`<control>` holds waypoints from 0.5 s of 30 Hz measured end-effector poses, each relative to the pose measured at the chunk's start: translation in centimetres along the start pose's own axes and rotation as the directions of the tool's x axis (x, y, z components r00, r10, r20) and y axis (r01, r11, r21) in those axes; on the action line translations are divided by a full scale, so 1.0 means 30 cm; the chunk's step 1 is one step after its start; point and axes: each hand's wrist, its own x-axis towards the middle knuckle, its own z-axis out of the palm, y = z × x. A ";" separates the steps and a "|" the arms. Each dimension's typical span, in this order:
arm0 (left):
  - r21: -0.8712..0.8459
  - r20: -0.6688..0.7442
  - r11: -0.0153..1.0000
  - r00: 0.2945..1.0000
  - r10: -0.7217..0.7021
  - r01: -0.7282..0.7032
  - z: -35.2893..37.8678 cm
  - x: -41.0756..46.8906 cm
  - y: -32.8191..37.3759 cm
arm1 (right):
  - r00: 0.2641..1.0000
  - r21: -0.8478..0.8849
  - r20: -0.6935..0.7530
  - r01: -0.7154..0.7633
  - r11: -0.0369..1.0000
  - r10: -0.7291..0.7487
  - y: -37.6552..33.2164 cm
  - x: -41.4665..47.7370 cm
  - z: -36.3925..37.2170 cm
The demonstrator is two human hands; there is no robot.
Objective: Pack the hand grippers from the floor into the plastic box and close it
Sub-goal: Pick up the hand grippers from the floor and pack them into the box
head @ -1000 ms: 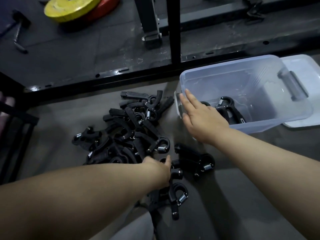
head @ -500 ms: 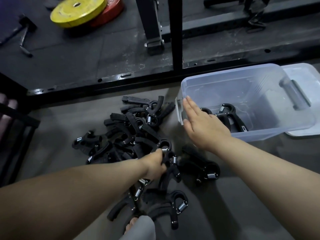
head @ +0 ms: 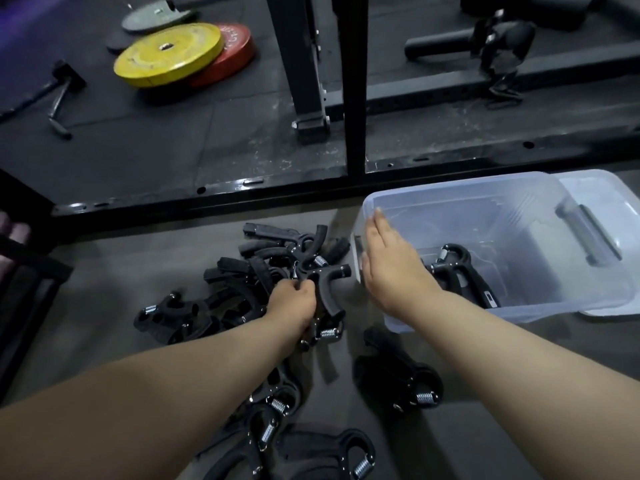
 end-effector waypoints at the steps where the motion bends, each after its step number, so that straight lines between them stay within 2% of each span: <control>1: -0.083 0.009 0.996 1.000 -0.025 0.025 0.005 0.000 0.011 | 1.000 0.032 -0.003 -0.010 0.999 0.010 0.002 -0.005 0.006; 4: -0.287 0.027 0.957 0.999 -0.044 0.050 0.009 -0.004 0.065 | 0.999 0.097 -0.019 -0.030 0.995 0.032 0.003 -0.018 0.013; 7: -0.364 0.016 0.931 0.999 0.048 -0.038 -0.001 -0.006 0.118 | 0.999 0.117 -0.031 -0.023 0.993 0.026 0.005 -0.013 0.013; 11: -0.472 0.056 0.876 0.989 0.137 -0.095 0.015 -0.019 0.177 | 0.996 0.016 -0.090 0.015 1.000 -0.014 0.010 -0.016 0.017; 13: -0.553 0.090 0.830 0.985 0.149 -0.075 0.039 -0.035 0.219 | 0.994 0.021 -0.091 0.067 0.998 -0.065 0.008 -0.025 0.008; 15: -0.630 0.224 0.775 0.965 0.133 0.040 0.062 -0.056 0.268 | 0.984 0.137 -0.120 0.150 0.979 -0.134 0.005 -0.035 -0.007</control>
